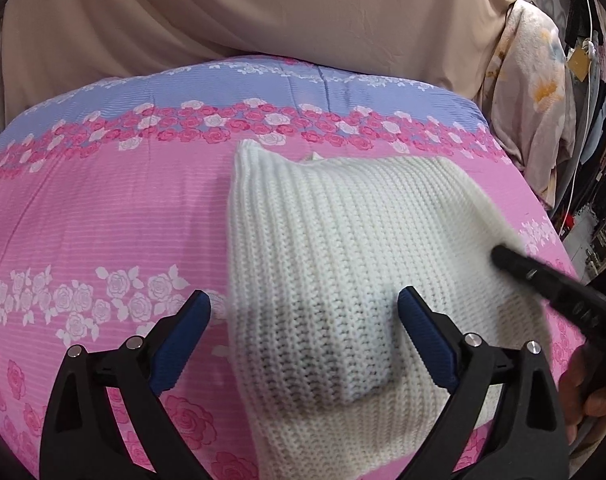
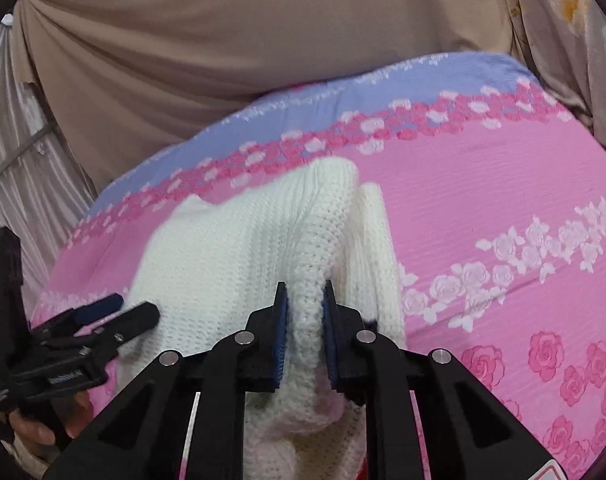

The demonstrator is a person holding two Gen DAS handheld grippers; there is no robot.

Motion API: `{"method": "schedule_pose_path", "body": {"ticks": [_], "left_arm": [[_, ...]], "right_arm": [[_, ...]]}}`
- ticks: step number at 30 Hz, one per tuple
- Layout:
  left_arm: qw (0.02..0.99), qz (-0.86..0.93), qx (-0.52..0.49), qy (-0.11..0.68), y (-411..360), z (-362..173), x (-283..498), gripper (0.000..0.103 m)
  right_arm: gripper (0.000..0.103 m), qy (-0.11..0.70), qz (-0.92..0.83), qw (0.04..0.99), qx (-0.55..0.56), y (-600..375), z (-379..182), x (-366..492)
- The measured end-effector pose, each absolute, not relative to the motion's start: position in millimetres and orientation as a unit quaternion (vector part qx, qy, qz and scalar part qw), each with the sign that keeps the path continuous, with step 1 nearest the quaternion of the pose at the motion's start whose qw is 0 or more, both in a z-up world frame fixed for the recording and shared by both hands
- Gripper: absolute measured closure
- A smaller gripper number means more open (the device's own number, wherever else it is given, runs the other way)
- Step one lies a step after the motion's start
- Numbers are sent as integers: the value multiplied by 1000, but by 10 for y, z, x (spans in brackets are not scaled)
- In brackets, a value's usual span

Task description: Fold small clothes

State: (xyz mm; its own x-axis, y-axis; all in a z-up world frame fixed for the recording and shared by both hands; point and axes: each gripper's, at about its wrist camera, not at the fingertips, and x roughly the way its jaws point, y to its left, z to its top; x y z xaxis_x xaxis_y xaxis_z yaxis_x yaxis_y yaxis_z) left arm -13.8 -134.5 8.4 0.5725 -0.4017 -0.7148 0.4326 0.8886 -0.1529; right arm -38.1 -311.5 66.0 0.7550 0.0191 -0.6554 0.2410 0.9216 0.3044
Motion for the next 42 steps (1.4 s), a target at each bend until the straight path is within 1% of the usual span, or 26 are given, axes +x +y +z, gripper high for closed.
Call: {"method": "schedule_pose_path", "body": {"ticks": [1, 3, 4, 6, 7, 9, 11, 13, 16, 17, 21, 22, 24, 28, 29, 31, 32, 33, 34, 35, 36, 37, 39, 40, 42], "left_arm": [[886, -236, 18, 400, -1339, 78, -129, 10], [882, -239, 15, 407, -1346, 40, -100, 10], [879, -241, 13, 412, -1361, 8, -88, 10], [874, -243, 11, 420, -1383, -37, -73, 10], [873, -243, 11, 422, -1391, -50, -71, 10], [873, -240, 7, 425, -1399, -53, -53, 8], [870, -241, -3, 430, -1386, -53, -31, 6], [864, -246, -25, 439, -1331, -45, 1, 6], [853, -263, -64, 446, -1255, -47, 50, 5], [847, -269, -70, 452, -1262, -77, 83, 5], [815, -286, -99, 495, -1327, -346, 242, 5], [815, -288, -107, 491, -1322, -362, 254, 5], [820, -289, -92, 486, -1387, -351, 267, 5], [829, -285, -77, 474, -1470, -350, 288, 5], [831, -285, -73, 472, -1484, -349, 296, 5], [832, -286, -66, 472, -1509, -329, 306, 5], [832, -287, -61, 470, -1514, -308, 302, 7], [836, -290, -52, 464, -1527, -262, 279, 13], [839, -291, -43, 458, -1539, -220, 259, 21], [843, -293, -33, 450, -1544, -169, 234, 26], [847, -297, -22, 442, -1547, -103, 198, 35], [849, -299, -15, 434, -1539, -52, 171, 42], [853, -314, -5, 417, -1511, 86, 106, 50], [853, -323, -5, 409, -1498, 156, 83, 53], [856, -344, -5, 386, -1447, 357, 7, 54]], "right_arm": [[88, 354, -66, 915, 184, -3152, 627, -355], [87, 397, -86, 895, 182, -3253, 326, -236], [85, 396, -81, 894, 191, -3280, 227, -245], [82, 389, -83, 896, 196, -3279, 287, -299], [77, 385, -88, 898, 195, -3270, 350, -325], [43, 377, -103, 899, 197, -3270, 442, -387], [32, 385, -102, 894, 203, -3289, 434, -414], [29, 402, -93, 886, 213, -3277, 351, -436], [25, 417, -54, 869, 260, -3293, 162, -430], [20, 416, -53, 868, 265, -3291, 121, -426], [15, 418, -36, 863, 281, -3292, 23, -343], [15, 417, -32, 863, 282, -3310, 17, -320], [13, 416, -25, 865, 279, -3310, 10, -267], [12, 414, -21, 872, 262, -3301, 18, -132], [14, 412, -23, 873, 260, -3297, 26, -104], [23, 409, -18, 873, 263, -3291, 43, -70], [34, 407, -13, 872, 270, -3289, 52, -61], [44, 404, -9, 872, 276, -3286, 75, -59], [49, 400, -11, 874, 274, -3270, 119, -80], [56, 396, -18, 879, 265, -3245, 178, -97], [60, 393, -23, 882, 259, -3217, 224, -115], [61, 385, -28, 886, 255, -3191, 287, -144], [64, 371, -31, 894, 250, -3130, 417, -209], [65, 361, -30, 899, 246, -3080, 504, -255], [65, 337, -31, 913, 229, -2968, 716, -334]]}}
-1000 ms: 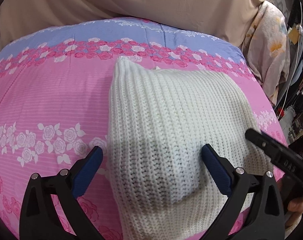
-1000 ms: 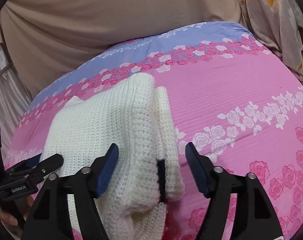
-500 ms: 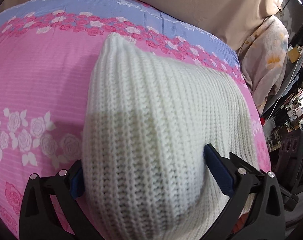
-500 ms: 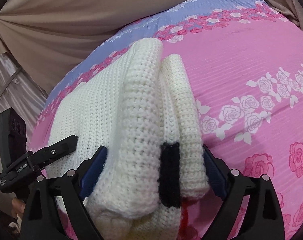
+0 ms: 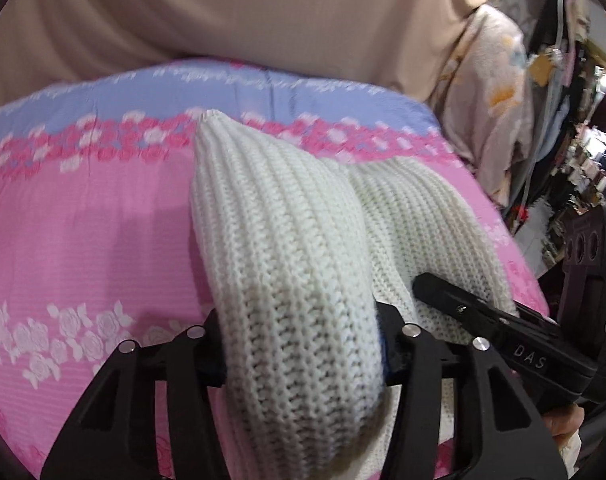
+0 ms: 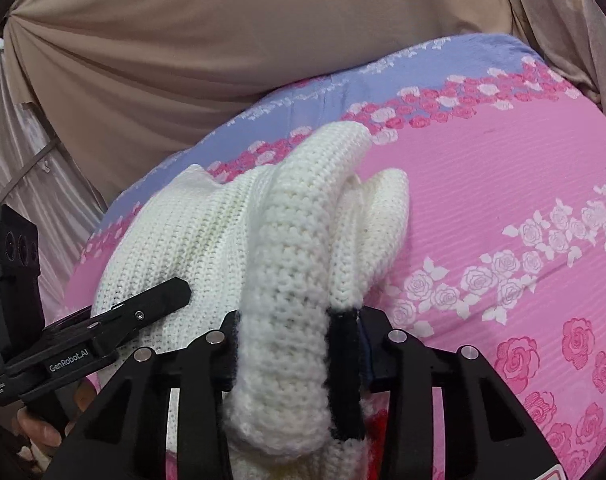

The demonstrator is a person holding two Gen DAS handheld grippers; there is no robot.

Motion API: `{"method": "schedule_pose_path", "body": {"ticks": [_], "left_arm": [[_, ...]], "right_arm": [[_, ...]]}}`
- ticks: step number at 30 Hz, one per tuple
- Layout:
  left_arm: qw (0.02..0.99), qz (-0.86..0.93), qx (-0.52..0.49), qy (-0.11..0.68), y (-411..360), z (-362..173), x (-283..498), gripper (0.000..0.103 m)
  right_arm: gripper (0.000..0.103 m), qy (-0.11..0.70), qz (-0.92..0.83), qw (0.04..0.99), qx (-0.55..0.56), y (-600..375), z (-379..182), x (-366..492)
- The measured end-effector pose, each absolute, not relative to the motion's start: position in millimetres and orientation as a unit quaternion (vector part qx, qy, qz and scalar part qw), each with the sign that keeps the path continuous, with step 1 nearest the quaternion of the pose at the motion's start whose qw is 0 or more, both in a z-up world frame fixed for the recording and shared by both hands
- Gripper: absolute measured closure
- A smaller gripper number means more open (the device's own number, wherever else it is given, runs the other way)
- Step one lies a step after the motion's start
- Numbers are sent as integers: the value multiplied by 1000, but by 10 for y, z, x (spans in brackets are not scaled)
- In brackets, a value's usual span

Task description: Fold small clothes

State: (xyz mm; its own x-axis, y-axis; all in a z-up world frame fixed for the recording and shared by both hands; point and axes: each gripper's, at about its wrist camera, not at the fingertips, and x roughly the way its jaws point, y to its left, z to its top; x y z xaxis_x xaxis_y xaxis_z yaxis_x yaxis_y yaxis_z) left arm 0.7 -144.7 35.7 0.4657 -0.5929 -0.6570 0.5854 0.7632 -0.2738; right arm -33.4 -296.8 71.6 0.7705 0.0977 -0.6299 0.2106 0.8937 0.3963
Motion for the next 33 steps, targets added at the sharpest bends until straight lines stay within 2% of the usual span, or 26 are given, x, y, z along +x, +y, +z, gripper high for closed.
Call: {"method": "schedule_pose_path", "body": {"ticks": [9, 14, 17, 20, 21, 22, 23, 24, 25, 26, 27, 28, 30, 31, 33], "left_arm": [[902, -383, -9, 199, -786, 1535, -162, 53], [923, -354, -11, 151, -353, 1878, 154, 48], [928, -327, -5, 176, -187, 1758, 581, 39], [924, -289, -10, 251, -122, 1193, 1287, 27], [917, -278, -6, 285, -119, 945, 1512, 26], [913, -254, -2, 319, -100, 699, 1716, 29], [907, -233, -4, 351, -38, 475, 1873, 32], [893, -234, -21, 384, 72, 291, 1999, 36], [886, -248, -47, 390, 179, 236, 2030, 35], [880, -269, -87, 382, 317, 232, 2045, 33], [878, -275, -108, 376, 407, 256, 2068, 24], [878, -276, -122, 371, 455, 283, 2090, 17], [875, -282, -136, 369, 458, 329, 2146, 14], [871, -288, -136, 373, 421, 324, 2171, 10], [864, -293, -132, 388, 356, 247, 2260, 10]], "right_arm": [[64, 170, 15, 974, 150, -2510, 1964, -401], [61, 139, 70, 977, 143, -2228, 2200, 184], [55, 183, 87, 964, 171, -2188, 1877, 777], [53, 289, 76, 931, 208, -2225, 1087, 1477], [54, 324, 54, 921, 209, -2242, 831, 1633], [56, 362, 13, 909, 204, -2257, 564, 1751], [63, 386, -8, 899, 205, -2275, 396, 1791], [61, 377, 17, 898, 229, -2312, 329, 1743], [61, 358, 36, 899, 250, -2347, 350, 1674], [57, 347, 30, 903, 251, -2373, 406, 1630], [47, 339, 16, 909, 240, -2388, 487, 1620], [43, 330, 9, 915, 233, -2403, 566, 1636], [36, 330, 18, 915, 233, -2433, 671, 1798], [35, 338, 23, 911, 235, -2429, 653, 1887], [31, 368, 35, 899, 236, -2380, 529, 2111]]}}
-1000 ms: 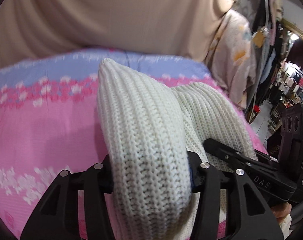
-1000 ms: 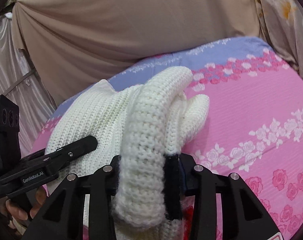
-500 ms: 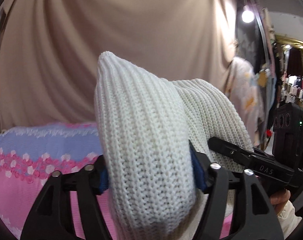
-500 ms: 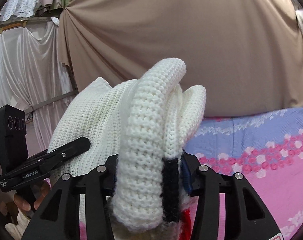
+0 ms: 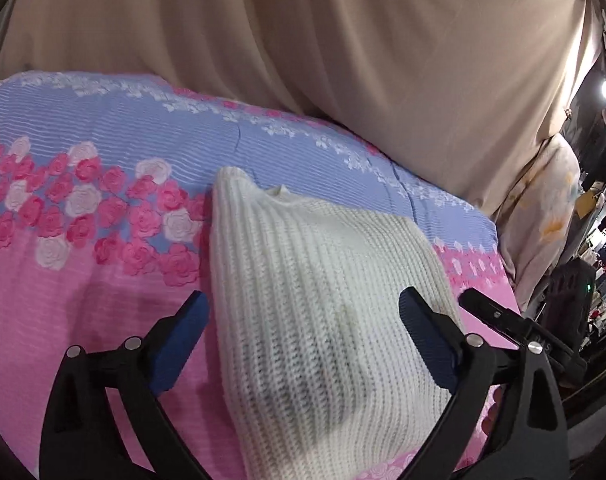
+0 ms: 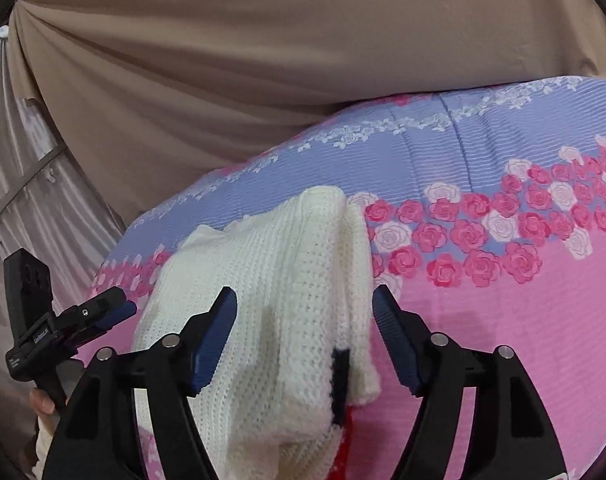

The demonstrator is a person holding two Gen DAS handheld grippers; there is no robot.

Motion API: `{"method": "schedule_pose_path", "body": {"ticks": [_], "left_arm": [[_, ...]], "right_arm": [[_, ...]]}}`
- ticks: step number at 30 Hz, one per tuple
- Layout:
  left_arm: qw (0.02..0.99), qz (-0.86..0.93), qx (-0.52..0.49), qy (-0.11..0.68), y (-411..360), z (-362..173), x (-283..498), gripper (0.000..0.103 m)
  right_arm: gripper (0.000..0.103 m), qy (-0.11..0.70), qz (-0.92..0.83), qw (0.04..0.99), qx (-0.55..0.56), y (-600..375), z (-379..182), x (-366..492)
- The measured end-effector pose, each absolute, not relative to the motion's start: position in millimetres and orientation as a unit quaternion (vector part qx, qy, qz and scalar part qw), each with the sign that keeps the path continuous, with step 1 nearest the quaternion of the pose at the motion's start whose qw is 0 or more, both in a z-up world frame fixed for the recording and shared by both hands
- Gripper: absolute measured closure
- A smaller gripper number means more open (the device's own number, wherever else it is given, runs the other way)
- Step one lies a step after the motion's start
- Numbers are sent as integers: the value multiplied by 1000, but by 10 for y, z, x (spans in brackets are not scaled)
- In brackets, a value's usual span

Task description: Fold small clothes

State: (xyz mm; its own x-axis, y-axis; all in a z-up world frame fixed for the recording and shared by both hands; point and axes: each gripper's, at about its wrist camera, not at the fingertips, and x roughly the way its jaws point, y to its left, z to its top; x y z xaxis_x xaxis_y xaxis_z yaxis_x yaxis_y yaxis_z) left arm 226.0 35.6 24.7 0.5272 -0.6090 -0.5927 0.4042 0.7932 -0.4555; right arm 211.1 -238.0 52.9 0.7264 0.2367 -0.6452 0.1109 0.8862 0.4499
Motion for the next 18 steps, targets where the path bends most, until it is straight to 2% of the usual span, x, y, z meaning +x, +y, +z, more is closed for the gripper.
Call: {"method": "schedule_pose_path", "body": {"ticks": [2, 3, 4, 5, 6, 7, 9, 10, 13, 14, 16, 18], "left_arm": [[855, -294, -119, 410, 231, 115, 2358, 10], [853, -293, -113, 417, 185, 67, 2348, 17], [856, -285, -106, 419, 179, 41, 2363, 27], [859, -283, -95, 415, 153, 37, 2363, 31], [866, -284, -86, 403, 140, 86, 2331, 40], [871, -286, -81, 391, 138, 144, 2303, 50], [884, -289, -73, 361, 149, 285, 2231, 60], [890, -287, -68, 348, 152, 337, 2202, 62], [901, -256, -28, 349, 66, 252, 2253, 60], [902, -245, -14, 356, 35, 173, 2271, 58], [908, -231, 4, 349, -7, 113, 2222, 53], [910, -224, 9, 349, 12, 211, 2100, 53]], "right_arm": [[35, 407, 27, 883, 231, -2298, 324, 2302], [57, 418, 37, 878, 232, -2268, 237, 2375], [60, 413, 43, 880, 228, -2236, 237, 2403], [70, 402, 45, 889, 216, -2202, 311, 2407], [76, 386, 49, 899, 201, -2161, 428, 2384], [77, 362, 55, 910, 194, -2134, 560, 2334], [77, 319, 67, 927, 184, -2088, 780, 2219], [77, 309, 59, 933, 175, -2078, 804, 2190], [76, 360, 33, 916, 174, -2189, 441, 2348], [70, 391, 21, 902, 183, -2259, 207, 2427], [63, 374, 37, 896, 236, -2417, 125, 2356], [61, 364, 19, 899, 243, -2463, 275, 2232]]}}
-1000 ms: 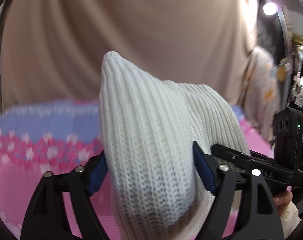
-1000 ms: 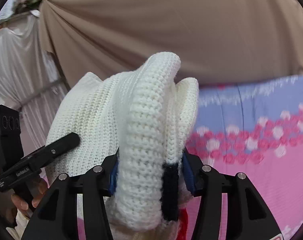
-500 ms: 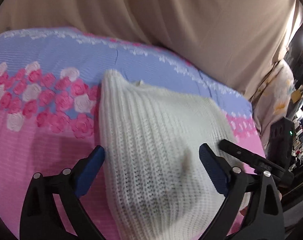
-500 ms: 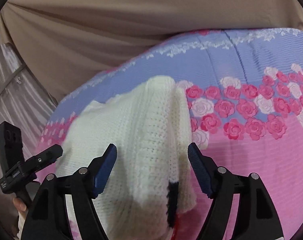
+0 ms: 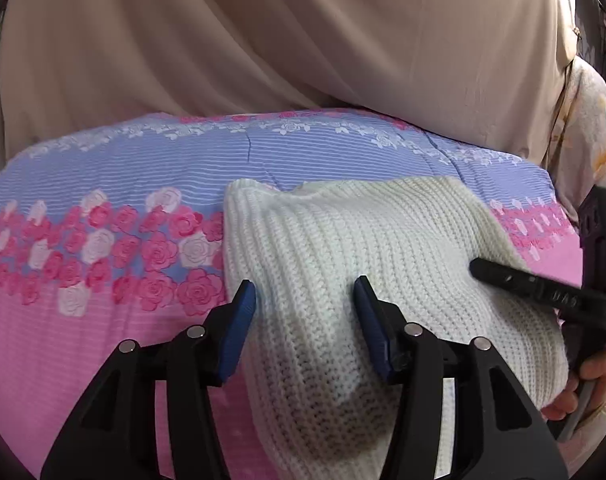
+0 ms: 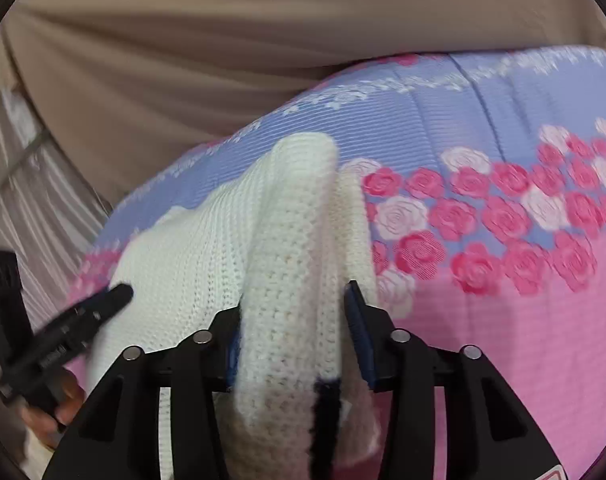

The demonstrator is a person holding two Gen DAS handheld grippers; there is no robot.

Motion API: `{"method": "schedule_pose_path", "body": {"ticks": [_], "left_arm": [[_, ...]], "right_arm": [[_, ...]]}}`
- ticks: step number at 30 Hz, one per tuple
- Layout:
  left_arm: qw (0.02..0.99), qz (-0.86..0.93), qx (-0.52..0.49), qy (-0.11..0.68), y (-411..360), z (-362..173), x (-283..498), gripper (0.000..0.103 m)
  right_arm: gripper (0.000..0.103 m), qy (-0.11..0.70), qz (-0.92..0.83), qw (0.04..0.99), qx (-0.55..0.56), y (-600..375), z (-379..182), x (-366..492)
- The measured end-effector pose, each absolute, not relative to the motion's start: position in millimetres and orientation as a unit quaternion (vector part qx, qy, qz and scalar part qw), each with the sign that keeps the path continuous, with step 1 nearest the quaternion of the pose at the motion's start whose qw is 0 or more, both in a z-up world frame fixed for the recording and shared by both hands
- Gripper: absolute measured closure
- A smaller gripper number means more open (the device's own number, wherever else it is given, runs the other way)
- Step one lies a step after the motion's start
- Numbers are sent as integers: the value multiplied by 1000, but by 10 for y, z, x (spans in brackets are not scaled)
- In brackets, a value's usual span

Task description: Fold small clothes

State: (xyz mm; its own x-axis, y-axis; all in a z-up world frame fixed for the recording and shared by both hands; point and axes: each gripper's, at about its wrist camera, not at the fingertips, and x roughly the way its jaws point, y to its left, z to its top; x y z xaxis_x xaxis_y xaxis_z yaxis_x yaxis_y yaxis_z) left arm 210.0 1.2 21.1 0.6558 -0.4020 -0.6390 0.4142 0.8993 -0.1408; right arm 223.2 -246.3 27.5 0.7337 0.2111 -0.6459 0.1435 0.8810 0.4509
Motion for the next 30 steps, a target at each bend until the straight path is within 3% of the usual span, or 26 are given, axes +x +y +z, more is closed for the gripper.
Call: {"method": "schedule_pose_path", "body": {"ticks": [2, 3, 4, 6, 10, 11, 12, 15, 18, 20, 23, 28, 30], "left_arm": [[909, -218, -1, 356, 68, 303, 1994, 42], [907, -210, -13, 364, 128, 322, 1939, 17], [902, -212, -44, 373, 213, 304, 1904, 5], [869, -253, -112, 409, 320, 151, 1960, 5], [819, -278, -183, 468, 313, -225, 2227, 9], [821, -284, -186, 459, 301, -235, 2259, 11], [824, -292, -178, 451, 269, -195, 2268, 28], [849, -303, -131, 411, 157, 68, 2246, 48], [872, -307, -98, 369, 93, 268, 2204, 49], [882, -289, -62, 367, 6, 199, 2219, 47], [892, -257, -28, 371, -45, -33, 2184, 39], [903, -239, -36, 355, 197, 179, 1844, 38], [911, -213, -22, 353, 248, 186, 1720, 35]], "right_arm": [[59, 345, 10, 917, 202, -2371, 500, 2059], [58, 341, 17, 921, 189, -2328, 564, 2001], [55, 343, 27, 922, 179, -2286, 598, 1981], [31, 361, 36, 918, 161, -2236, 561, 2049], [26, 433, 50, 881, 186, -2225, 188, 2357], [28, 429, 62, 877, 206, -2246, 119, 2405], [46, 418, 71, 881, 211, -2243, 140, 2420], [69, 367, 71, 907, 195, -2196, 453, 2328], [73, 323, 51, 931, 161, -2180, 609, 2209], [71, 358, 24, 922, 144, -2221, 382, 2315], [51, 371, 16, 910, 185, -2386, 173, 2276], [56, 314, -14, 938, 144, -2202, 721, 1742], [64, 305, 1, 944, 126, -2010, 800, 1548]]}}
